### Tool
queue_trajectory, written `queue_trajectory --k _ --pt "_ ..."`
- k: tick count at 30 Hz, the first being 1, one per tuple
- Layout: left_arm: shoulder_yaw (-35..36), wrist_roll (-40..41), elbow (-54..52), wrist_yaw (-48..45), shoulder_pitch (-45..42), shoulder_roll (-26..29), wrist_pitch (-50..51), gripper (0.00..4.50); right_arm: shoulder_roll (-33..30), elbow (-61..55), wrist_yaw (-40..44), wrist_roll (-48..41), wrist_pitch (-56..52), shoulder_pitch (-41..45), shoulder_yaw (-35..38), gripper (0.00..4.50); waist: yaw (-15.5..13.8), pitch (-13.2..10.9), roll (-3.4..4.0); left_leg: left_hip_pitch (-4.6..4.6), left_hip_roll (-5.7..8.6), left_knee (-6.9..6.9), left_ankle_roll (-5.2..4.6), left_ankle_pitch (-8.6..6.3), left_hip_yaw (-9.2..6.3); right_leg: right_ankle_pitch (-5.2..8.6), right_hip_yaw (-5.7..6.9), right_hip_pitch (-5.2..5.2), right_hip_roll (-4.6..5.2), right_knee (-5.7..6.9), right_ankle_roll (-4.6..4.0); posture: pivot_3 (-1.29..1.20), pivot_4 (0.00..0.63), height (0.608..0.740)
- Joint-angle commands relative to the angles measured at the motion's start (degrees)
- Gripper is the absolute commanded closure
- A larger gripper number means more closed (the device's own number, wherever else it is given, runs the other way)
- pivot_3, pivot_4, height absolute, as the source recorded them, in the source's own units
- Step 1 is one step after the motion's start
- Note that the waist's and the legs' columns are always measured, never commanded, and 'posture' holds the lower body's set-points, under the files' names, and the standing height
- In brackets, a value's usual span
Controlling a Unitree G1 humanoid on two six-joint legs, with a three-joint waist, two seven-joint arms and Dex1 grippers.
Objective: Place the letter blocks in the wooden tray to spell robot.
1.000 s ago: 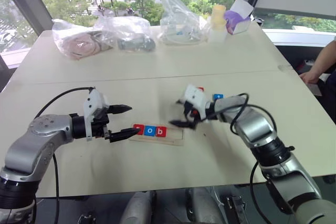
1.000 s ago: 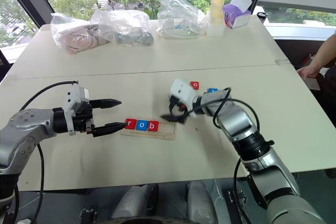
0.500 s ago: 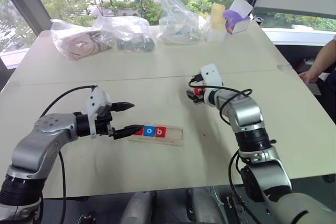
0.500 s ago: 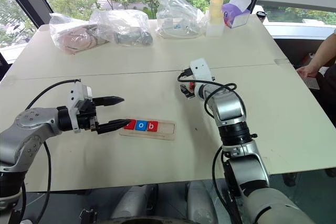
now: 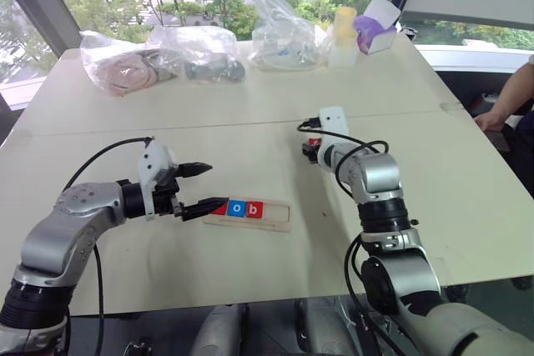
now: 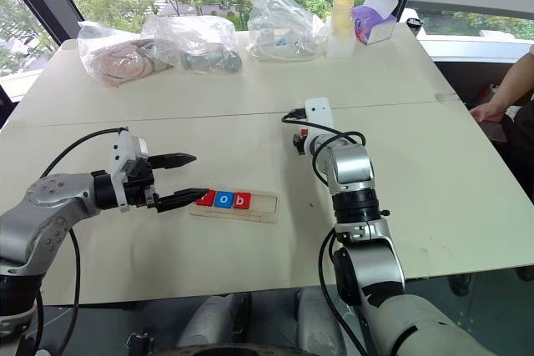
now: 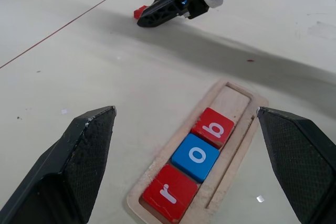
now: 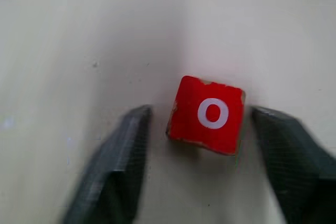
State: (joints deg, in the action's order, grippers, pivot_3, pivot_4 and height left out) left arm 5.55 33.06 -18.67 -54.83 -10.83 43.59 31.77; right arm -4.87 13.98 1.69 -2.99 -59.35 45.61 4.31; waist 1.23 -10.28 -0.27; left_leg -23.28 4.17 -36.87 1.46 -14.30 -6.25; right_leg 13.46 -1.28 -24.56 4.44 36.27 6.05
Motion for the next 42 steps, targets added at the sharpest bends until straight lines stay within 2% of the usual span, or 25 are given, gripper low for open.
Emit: queue_trajectory --k 1,4,8,11,16,20,22,23,24,27,28,30,32,34,35,36,38,40,42 --pt "0.6 -0.31 -1.64 0.31 0.1 -0.23 -1.39 0.0 1.3 -0.83 -0.65 -0.12 -0.52 1.1 -0.78 3.36 0.05 0.0 0.0 0.0 0.0 0.0 0.0 0.0 0.0 0.0 0.0 0.0 0.0 0.0 0.0 0.0 0.15 0.74" --pt "0.38 -0.46 -1.58 0.51 0.11 -0.53 -1.57 0.0 0.85 -3.26 0.34 -0.39 -3.31 0.18 -2.18 3.36 0.07 0.01 0.01 0.01 0.0 0.0 0.0 0.0 0.0 0.0 0.0 0.0 0.0 0.01 0.0 0.0 0.15 0.74" --pt "0.17 -0.48 -1.89 0.87 0.34 -1.15 -1.66 0.0 -6.13 -23.52 6.75 -5.43 -20.47 -7.1 -3.81 3.36 -0.56 0.0 0.04 -0.03 0.0 0.02 0.0 0.0 -0.02 0.0 0.01 -0.02 0.01 0.01 0.0 0.0 0.15 0.74" --pt "-0.23 -0.59 -1.69 0.72 0.6 -1.47 -2.06 0.0 -10.77 -37.33 10.48 -11.48 -32.06 -13.73 -1.39 3.36 -0.72 0.02 0.03 -0.09 0.07 0.01 -0.05 -0.03 -0.1 0.01 0.08 0.02 0.09 -0.07 0.0 0.0 0.15 0.74" --pt "-1.21 -0.83 -1.07 -0.06 0.61 -1.98 -2.67 0.0 -16.05 -50.32 10.28 -23.04 -33.15 -25.25 2.68 3.36 -0.3 0.02 0.05 0.0 0.01 0.01 -0.08 -0.04 -0.06 0.02 0.09 0.11 0.08 -0.1 0.0 0.0 0.15 0.74" --pt "-2.15 -1.37 0.53 -0.92 -0.76 -2.31 -3.35 0.0 -17.81 -54.86 5.85 -32.38 -33.15 -29.43 6.12 3.36 -0.24 0.02 0.04 0.03 -0.04 -0.02 -0.08 -0.04 -0.05 0.02 0.08 0.13 0.07 -0.08 0.0 0.0 0.15 0.74" --pt "-2.61 -1.69 1.31 -1.37 -1.55 -2.42 -3.69 0.0 -18.2 -54.99 2.77 -37.04 -33.15 -30.33 7.42 2.35 -0.3 0.02 0.04 0.02 -0.04 -0.06 -0.08 -0.04 -0.03 0.02 0.07 0.13 0.04 -0.08 0.0 0.0 0.15 0.74" --pt "-2.82 -1.88 1.83 -1.56 -2.12 -2.49 -3.86 0.0 -18.53 -54.88 1.31 -39.48 -33.15 -30.54 7.99 2.15 -0.34 0.02 0.04 0.02 -0.04 -0.08 -0.08 -0.04 -0.03 0.02 0.07 0.14 0.03 -0.08 0.0 0.0 0.15 0.74" --pt "-2.97 -2.04 2.33 -1.74 -2.64 -2.56 -3.99 0.0 -18.84 -54.58 -0.19 -41.96 -33.15 -30.6 8.52 1.73 -0.4 0.02 0.04 0.02 -0.04 -0.09 -0.08 -0.03 -0.03 0.02 0.07 0.15 0.02 -0.08 0.0 0.0 0.15 0.74" --pt "-3.14 -2.39 3.29 -2.23 -3.76 -2.59 -4.33 0.0 -22.19 -53.01 -3.28 -49.57 -33.15 -29.63 9.36 0.17 -0.44 0.02 0.04 0.0 -0.03 -0.09 -0.08 -0.03 -0.03 0.02 0.07 0.15 0.04 -0.1 0.01 0.0 0.15 0.74" --pt "-3.2 -2.49 3.56 -2.37 -4.01 -2.59 -4.48 0.0 -24.35 -52.06 -3.52 -52.03 -33.15 -28.82 9.36 0.08 -0.45 0.02 0.04 0.0 -0.03 -0.1 -0.08 -0.04 -0.02 0.02 0.07 0.15 0.04 -0.1 0.01 0.0 0.15 0.74" --pt "-3.26 -2.65 3.77 -2.55 -4.31 -2.56 -4.68 0.0 -33.04 -50.49 3.03 -54.94 -33.15 -24.16 7.97 0.08 -0.45 -0.03 0.09 -0.01 -0.01 -0.14 -0.09 -0.04 0.03 0.03 0.05 0.16 0.07 -0.12 0.0 0.0 0.15 0.74" --pt "-3.33 -2.81 3.97 -2.65 -4.59 -2.63 -4.76 0.0 -38.47 -49.25 9.31 -56.31 -33.15 -20.38 6.96 0.08 -0.31 -0.06 0.13 -0.02 0.0 -0.16 -0.1 -0.03 0.07 0.04 0.03 0.16 0.07 -0.13 -0.01 0.0 0.15 0.74" --pt "-3.41 -2.9 4.23 -2.67 -4.91 -2.72 -4.83 0.0 -44.14 -49.14 16.23 -53.37 -26.27 -19.3 3.61 0.08 -0.42 -0.04 0.07 -0.02 -0.05 -0.15 -0.1 -0.03 0.03 0.04 0.09 0.18 0.04 -0.14 -0.01 0.0 0.15 0.74" --pt "-3.45 -2.94 4.31 -2.61 -5.06 -2.79 -4.85 0.0 -48.06 -49.1 21.75 -49.25 -18.98 -19.93 0.62 0.08 -0.43 -0.01 0.02 -0.02 -0.07 -0.13 -0.11 -0.04 -0.03 0.05 0.18 0.2 0.02 -0.16 0.02 0.0 0.15 0.74" --pt "-3.43 -2.86 4.2 -2.31 -5.27 -3.01 -4.75 0.0 -52.81 -46.81 32.35 -42.24 -5.9 -22.03 -3.39 0.08 -0.54 -0.02 0.03 -0.02 -0.1 -0.12 -0.13 -0.05 -0.05 0.06 0.24 0.23 0.01 -0.17 0.04 0.0 0.15 0.74" --pt "-3.44 -2.96 4.12 -2.02 -5.64 -3.25 -4.81 0.0 -58.53 -41.6 48.24 -34.9 9.6 -25.09 -8.7 0.08 -0.59 -0.03 0.01 -0.04 -0.02 -0.12 -0.17 -0.08 0.02 0.14 0.28 0.25 0.04 -0.19 0.17 0.0 0.15 0.74" --pt "-3.23 -2.96 3.83 -1.76 -5.46 -3.25 -4.8 0.0 -58.93 -34.78 56.97 -28.12 23.19 -25.83 -13.04 0.08 -0.4 -0.05 -0.03 -0.04 0.02 -0.16 -0.23 -0.11 0.1 0.16 0.24 0.31 0.1 -0.27 0.26 0.0 0.15 0.74" --pt "-3.11 -2.99 3.63 -1.63 -5.29 -3.2 -4.83 0.0 -57.78 -29.34 61.52 -23.02 32.11 -25.25 -15.74 0.08 -0.11 -0.07 -0.02 -0.03 0.05 -0.24 -0.27 -0.14 0.18 0.13 0.11 0.3 0.14 -0.27 0.3 0.0 0.15 0.74"
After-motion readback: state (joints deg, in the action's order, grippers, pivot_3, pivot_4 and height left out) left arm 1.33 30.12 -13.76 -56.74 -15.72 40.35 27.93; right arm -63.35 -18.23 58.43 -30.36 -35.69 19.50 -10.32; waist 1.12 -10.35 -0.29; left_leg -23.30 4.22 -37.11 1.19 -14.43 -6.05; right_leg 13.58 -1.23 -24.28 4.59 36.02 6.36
